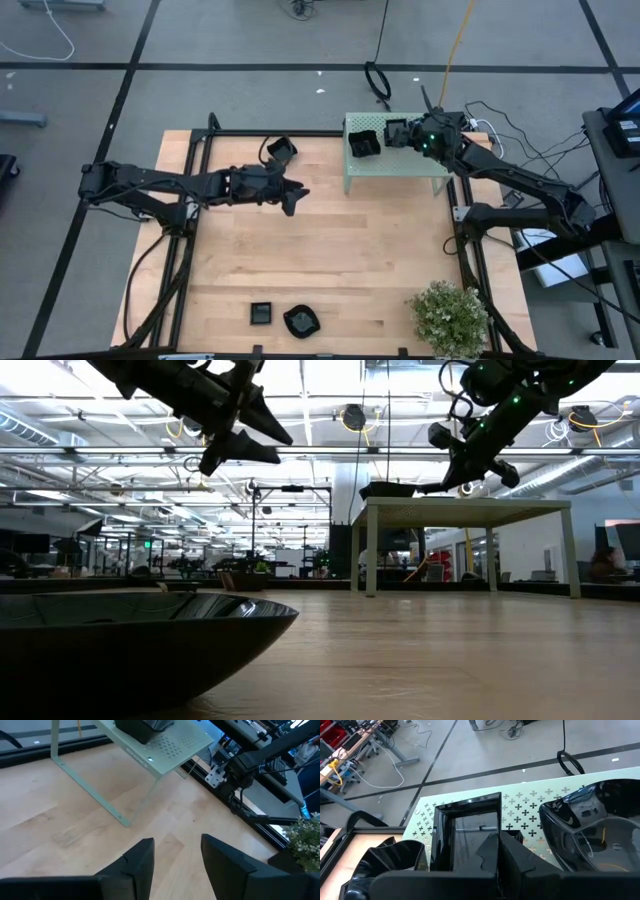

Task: Pick & Place Mini shaped plates
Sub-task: Stack the black square plate on top of the square plate on the shelf

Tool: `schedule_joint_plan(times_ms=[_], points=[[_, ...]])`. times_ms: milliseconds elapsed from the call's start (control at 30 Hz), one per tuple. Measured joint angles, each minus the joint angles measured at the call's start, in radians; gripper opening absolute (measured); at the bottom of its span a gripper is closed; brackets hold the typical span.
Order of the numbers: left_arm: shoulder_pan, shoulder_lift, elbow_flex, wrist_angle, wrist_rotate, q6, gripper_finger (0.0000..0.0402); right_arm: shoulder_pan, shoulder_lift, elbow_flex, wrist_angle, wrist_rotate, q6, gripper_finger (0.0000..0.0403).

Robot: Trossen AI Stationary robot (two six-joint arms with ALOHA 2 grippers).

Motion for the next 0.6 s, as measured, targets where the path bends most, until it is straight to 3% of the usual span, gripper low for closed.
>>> schedule_joint_plan(times_ms=[367, 600], points=[[0.008, 0.0, 0.0, -0.001, 0.001, -0.002, 0.0166, 0.0, 0.003, 0.001, -0.036, -0.047, 0.0, 0.0], [0.008, 0.0, 0.0, -0.001, 0.002, 0.001, 0.0166, 0.0, 0.003, 0.001, -0.039, -0.021, 0.0, 0.0]])
